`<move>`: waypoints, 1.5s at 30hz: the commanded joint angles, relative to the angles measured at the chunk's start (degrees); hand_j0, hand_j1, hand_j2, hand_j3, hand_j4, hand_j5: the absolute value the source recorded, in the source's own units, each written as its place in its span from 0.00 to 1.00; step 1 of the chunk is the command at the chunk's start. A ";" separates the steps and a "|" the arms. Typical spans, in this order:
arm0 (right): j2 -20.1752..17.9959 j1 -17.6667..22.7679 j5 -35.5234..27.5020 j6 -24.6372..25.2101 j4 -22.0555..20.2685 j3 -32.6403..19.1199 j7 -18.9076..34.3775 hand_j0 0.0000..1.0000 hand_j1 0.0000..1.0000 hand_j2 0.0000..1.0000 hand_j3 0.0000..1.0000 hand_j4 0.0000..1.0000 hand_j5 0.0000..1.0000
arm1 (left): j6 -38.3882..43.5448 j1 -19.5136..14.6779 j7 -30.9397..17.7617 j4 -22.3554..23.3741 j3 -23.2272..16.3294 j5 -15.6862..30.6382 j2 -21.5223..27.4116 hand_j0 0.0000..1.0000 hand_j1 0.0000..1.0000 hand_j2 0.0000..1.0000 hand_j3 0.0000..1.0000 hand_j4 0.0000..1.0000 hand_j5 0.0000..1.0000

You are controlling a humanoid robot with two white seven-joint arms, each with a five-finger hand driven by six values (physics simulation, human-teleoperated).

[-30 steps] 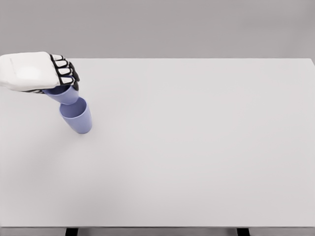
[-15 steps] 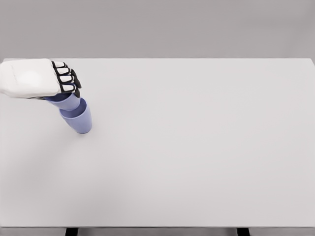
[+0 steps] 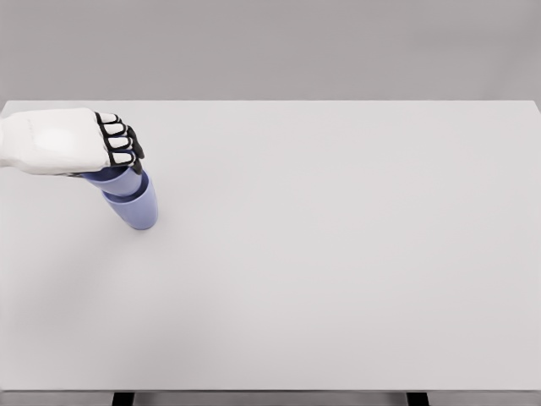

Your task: Place the right cup on the left cup with left arm

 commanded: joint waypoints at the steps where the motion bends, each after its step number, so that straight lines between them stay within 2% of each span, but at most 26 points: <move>1: 0.00 0.00 0.00 0.00 0.00 0.00 0.01 1.00 1.00 1.00 1.00 1.00 1.00 | 0.00 0.00 0.09 -0.32 0.14 0.31 0.01 0.42 0.42 0.42 0.42 0.42 0.42; 9: 0.00 0.00 0.00 0.00 0.00 0.00 0.01 1.00 1.00 1.00 1.00 1.00 1.00 | 0.00 0.00 0.09 -0.32 0.14 0.31 0.01 0.45 0.45 0.45 0.45 0.45 0.45; 12: 0.00 0.00 0.00 0.00 0.00 0.00 0.01 1.00 1.00 1.00 1.00 1.00 1.00 | 0.00 0.00 0.09 -0.32 0.14 0.31 -0.08 0.54 0.54 0.54 0.54 0.54 0.54; 17: 0.00 0.00 0.00 0.00 0.00 0.00 0.01 1.00 1.00 1.00 1.00 1.00 1.00 | 0.00 0.09 0.09 -0.32 0.05 0.31 0.01 0.63 0.63 0.63 0.63 0.63 0.63; 26: 0.00 0.00 0.00 0.00 0.00 0.00 0.01 1.00 1.00 1.00 1.00 1.00 1.00 | 0.00 0.09 0.09 -0.32 0.14 0.31 -0.17 0.64 0.64 0.64 0.64 0.64 0.64; 34: 0.00 0.00 0.00 0.00 0.00 0.00 0.01 1.00 1.00 1.00 1.00 1.00 1.00 | 0.00 0.09 0.18 -0.32 0.23 0.31 -0.17 0.73 0.73 0.73 0.73 0.73 0.73; 45: 0.00 0.00 0.00 0.00 0.00 0.00 0.01 1.00 1.00 1.00 1.00 1.00 1.00 | 0.00 0.09 0.18 -0.32 0.40 0.40 -0.26 0.78 0.78 0.78 0.78 0.78 0.78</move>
